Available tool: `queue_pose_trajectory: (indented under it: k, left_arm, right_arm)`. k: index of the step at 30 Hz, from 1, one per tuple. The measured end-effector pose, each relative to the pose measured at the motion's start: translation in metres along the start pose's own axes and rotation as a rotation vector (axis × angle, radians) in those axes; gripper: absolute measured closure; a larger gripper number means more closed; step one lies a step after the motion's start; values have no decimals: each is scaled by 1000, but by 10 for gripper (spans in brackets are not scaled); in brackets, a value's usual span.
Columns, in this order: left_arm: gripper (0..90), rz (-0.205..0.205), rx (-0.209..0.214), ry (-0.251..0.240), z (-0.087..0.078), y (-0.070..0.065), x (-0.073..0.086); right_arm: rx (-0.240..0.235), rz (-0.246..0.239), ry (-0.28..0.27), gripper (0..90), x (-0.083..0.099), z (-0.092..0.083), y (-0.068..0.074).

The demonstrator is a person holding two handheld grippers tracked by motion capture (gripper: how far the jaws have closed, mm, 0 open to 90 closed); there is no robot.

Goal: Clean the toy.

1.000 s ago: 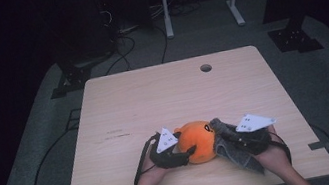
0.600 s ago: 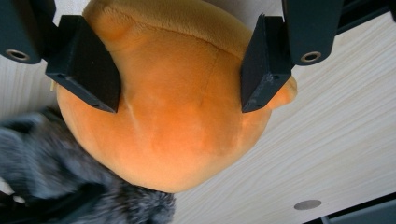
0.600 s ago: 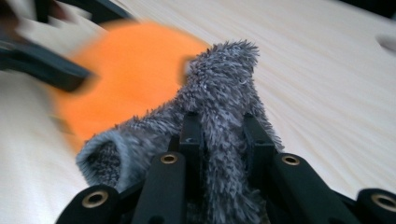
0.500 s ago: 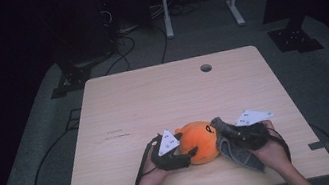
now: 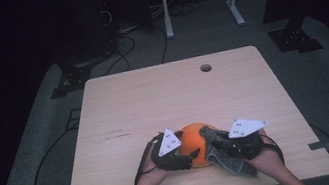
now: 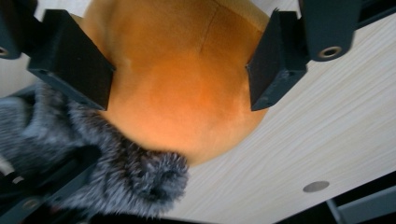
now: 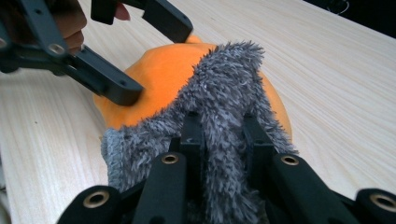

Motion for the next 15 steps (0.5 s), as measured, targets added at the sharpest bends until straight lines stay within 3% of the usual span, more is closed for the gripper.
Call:
queue_pose_trajectory:
  k: [3, 4, 5, 8, 11, 12, 15]
  left_arm:
    - [255, -14, 9, -3, 4, -4, 4]
    - [256, -7, 5, -4, 5, -6, 5]
    - [256, 3, -1, -2, 5, -8, 5]
    - [256, 25, 1, 3, 5, -12, 7]
    - [256, 28, 9, 3, 5, -13, 8]
    - [256, 27, 24, 5, 4, -13, 9]
    - [253, 31, 47, 10, 1, -13, 8]
  right_arm:
    - [2, 24, 7, 737, 5, -1, -7]
    - [6, 68, 15, 737, 11, -3, -21]
    - [6, 68, 15, 737, 11, -3, -21]
    - [76, 130, 52, 739, 24, -10, -41]
    - [52, 139, 6, 738, 18, -15, -39]
    - [5, 136, -50, 736, 7, -17, -30]
    - [-26, 104, -53, 736, 1, -12, -18]
Point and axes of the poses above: each handheld gripper's, and its own axes: z roughly forward along the jaws, x roughly out of its underside, y roughly to its left, the point moved 5 cm from there along z, roughly forward along the jaws, and after that the axes turned 4 degrees about -y, right-handed, at the moved point
